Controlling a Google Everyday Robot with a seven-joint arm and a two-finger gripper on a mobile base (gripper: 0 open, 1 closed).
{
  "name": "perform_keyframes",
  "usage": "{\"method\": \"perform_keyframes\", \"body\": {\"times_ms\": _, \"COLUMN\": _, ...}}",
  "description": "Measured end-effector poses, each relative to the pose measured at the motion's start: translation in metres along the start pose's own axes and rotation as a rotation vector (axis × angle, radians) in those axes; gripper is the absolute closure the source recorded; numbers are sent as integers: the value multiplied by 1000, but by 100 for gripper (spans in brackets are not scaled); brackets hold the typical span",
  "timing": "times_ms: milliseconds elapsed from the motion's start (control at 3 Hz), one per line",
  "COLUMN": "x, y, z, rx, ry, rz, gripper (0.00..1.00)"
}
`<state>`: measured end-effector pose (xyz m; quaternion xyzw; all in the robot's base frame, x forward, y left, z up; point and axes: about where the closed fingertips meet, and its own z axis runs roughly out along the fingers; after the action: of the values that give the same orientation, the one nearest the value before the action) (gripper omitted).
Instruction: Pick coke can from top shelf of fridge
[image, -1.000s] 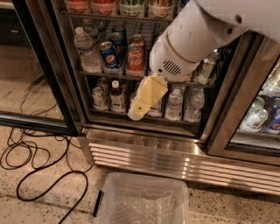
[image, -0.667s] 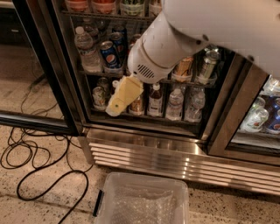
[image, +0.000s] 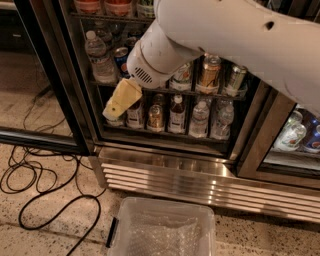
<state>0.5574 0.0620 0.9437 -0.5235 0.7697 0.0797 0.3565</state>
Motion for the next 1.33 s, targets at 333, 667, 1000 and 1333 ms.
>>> {"method": "perform_keyframes", "body": {"times_ms": 333, "x": -11, "y": -5, "z": 16, "rx": 43, "ry": -46, "rz": 40, "gripper": 0}}
{"method": "perform_keyframes", "body": {"times_ms": 667, "x": -38, "y": -27, "z": 57, "rx": 133, "ry": -130, "rz": 81, "gripper": 0}}
{"method": "perform_keyframes", "body": {"times_ms": 1000, "x": -68, "y": -60, "z": 84, "rx": 227, "ry": -239, "rz": 107, "gripper": 0}}
{"method": "perform_keyframes", "body": {"times_ms": 1333, "x": -77, "y": -67, "z": 79, "rx": 260, "ry": -269, "rz": 123, "gripper": 0}}
